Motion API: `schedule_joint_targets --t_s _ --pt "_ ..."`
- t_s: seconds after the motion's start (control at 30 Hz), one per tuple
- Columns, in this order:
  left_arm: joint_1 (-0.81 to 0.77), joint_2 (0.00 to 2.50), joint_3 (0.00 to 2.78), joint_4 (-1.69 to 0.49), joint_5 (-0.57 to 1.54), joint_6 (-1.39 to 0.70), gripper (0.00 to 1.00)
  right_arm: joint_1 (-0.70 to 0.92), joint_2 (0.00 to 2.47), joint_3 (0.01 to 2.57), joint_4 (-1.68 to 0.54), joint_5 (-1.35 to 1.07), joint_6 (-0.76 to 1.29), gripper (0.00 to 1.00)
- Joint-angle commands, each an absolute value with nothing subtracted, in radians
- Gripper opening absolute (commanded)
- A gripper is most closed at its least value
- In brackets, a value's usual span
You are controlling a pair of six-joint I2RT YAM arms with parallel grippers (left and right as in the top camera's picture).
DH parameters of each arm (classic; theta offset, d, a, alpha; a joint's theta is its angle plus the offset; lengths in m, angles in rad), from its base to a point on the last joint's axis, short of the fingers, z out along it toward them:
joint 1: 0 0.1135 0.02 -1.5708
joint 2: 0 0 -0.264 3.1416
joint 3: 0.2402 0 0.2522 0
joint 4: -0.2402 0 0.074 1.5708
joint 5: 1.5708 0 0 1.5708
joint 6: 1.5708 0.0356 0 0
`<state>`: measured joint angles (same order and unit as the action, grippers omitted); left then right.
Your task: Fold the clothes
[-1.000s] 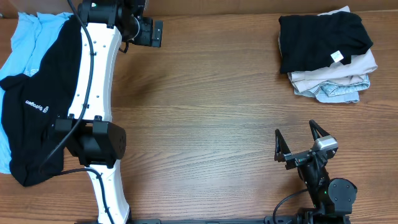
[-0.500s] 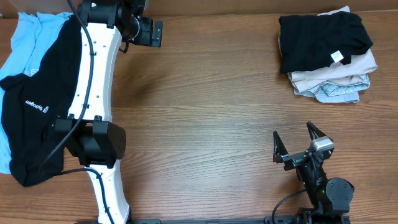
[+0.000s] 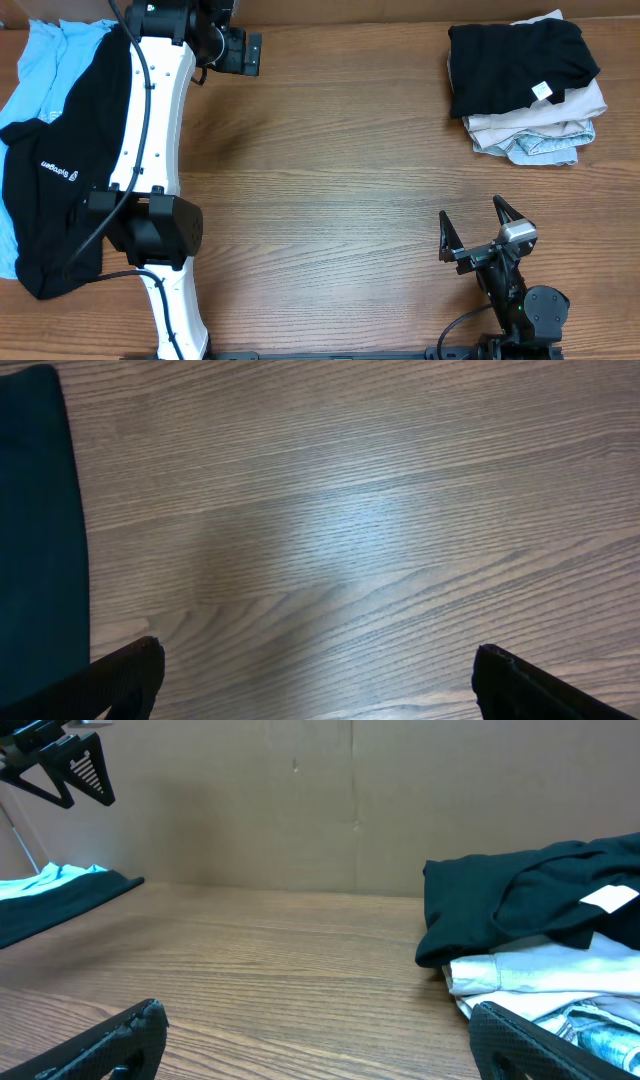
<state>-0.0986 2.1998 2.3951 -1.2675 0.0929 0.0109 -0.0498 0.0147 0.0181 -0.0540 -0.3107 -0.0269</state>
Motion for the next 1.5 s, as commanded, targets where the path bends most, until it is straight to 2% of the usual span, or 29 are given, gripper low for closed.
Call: schedule_joint_targets --t_s 0.0,0.4,0.7,0.77,1.03,1.3,1.47 --pt "-0.099 2.203 2.410 -1.267 0.101 0.023 1.00 -0.043 0.003 0.008 -0.054 -0.315 -0.031 1.00" --pt "-0.099 2.203 2.409 -1.267 0.100 0.023 1.00 -0.043 0.003 0.008 -0.054 -0.315 -0.031 1.00" --pt "-0.112 2.090 2.380 -1.287 0.057 0.022 1.00 -0.043 0.003 0.008 -0.054 -0.315 -0.031 1.00" --pt "-0.112 2.026 2.294 -1.216 0.073 0.022 1.00 -0.043 0.003 0.008 -0.054 -0.315 -0.031 1.00" --pt "-0.112 1.610 1.584 -0.571 0.131 0.022 1.00 -0.043 0.003 0.008 -0.054 -0.315 -0.031 1.00" --pt "-0.111 1.228 1.077 -0.338 0.120 0.055 1.00 -0.043 0.003 0.008 -0.054 -0.315 -0.031 1.00" --pt "-0.110 0.968 0.751 -0.116 0.114 0.068 1.00 -0.043 0.003 0.008 -0.054 -0.315 -0.031 1.00"
